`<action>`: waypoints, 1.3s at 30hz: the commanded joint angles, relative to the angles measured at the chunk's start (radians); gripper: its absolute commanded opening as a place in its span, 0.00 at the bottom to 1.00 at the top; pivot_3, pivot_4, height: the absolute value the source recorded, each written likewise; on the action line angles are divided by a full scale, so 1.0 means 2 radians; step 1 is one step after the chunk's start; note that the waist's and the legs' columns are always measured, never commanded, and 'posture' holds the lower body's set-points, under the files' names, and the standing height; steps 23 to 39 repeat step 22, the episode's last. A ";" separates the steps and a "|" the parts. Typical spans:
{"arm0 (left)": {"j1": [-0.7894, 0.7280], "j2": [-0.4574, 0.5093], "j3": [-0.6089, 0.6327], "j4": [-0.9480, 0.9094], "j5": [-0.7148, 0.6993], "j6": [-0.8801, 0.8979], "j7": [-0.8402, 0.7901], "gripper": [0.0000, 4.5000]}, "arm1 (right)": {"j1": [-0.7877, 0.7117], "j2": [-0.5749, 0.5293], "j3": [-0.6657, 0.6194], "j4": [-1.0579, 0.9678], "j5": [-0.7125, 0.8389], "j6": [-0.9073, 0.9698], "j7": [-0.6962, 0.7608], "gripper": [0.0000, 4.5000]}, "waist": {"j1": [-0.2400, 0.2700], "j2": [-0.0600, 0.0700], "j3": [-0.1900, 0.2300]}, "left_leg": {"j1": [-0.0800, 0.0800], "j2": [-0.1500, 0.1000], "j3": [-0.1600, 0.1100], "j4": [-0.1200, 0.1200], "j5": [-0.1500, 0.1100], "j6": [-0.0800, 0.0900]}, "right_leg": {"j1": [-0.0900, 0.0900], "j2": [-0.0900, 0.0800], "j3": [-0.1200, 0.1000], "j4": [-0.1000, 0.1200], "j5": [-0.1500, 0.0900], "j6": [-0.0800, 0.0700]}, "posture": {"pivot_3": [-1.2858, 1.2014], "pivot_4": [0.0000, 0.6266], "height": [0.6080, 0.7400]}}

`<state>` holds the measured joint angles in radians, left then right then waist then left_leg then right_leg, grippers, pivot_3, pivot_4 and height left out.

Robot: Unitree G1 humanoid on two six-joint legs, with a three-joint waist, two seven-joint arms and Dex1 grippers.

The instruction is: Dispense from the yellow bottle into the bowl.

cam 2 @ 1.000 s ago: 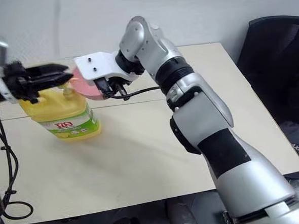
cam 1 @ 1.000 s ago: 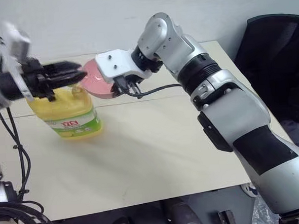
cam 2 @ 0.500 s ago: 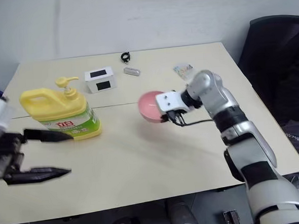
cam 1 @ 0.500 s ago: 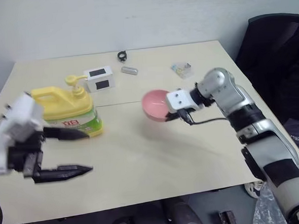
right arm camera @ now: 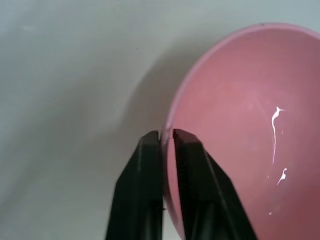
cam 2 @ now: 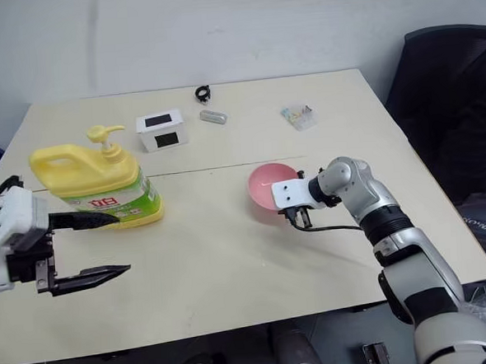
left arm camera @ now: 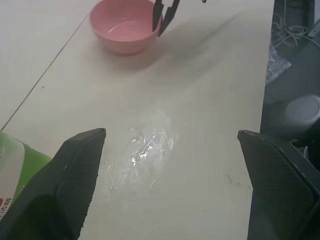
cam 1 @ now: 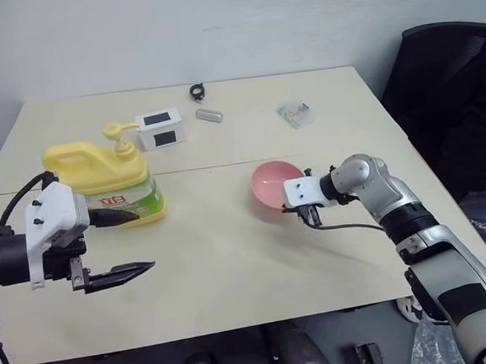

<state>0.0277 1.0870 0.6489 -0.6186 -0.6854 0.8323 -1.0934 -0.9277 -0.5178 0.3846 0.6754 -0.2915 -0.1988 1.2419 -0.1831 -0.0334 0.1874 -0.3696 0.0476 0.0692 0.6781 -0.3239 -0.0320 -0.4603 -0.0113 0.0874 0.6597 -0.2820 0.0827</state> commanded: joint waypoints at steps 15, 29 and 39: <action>0.086 0.053 0.265 0.096 -0.044 0.093 -0.125 1.00 | -0.035 -0.314 -0.108 -0.092 0.370 0.358 0.186 0.90 | 0.023 -0.001 0.002 | 0.000 0.000 0.000 0.000 -0.001 0.002 | 0.000 0.001 -0.001 -0.002 -0.001 -0.002 | 0.52 0.24 1.00; 0.172 0.025 0.298 0.074 -0.003 0.071 -0.159 1.00 | 0.032 -0.342 -0.096 -0.102 0.403 0.328 0.186 0.90 | 0.020 0.000 0.003 | 0.002 -0.001 0.002 -0.002 -0.001 0.002 | -0.001 0.001 -0.001 -0.002 0.000 0.000 | 0.52 0.24 1.00; 0.172 0.025 0.298 0.074 -0.003 0.071 -0.159 1.00 | 0.032 -0.342 -0.096 -0.102 0.403 0.328 0.186 0.90 | 0.020 0.000 0.003 | 0.002 -0.001 0.002 -0.002 -0.001 0.002 | -0.001 0.001 -0.001 -0.002 0.000 0.000 | 0.52 0.24 1.00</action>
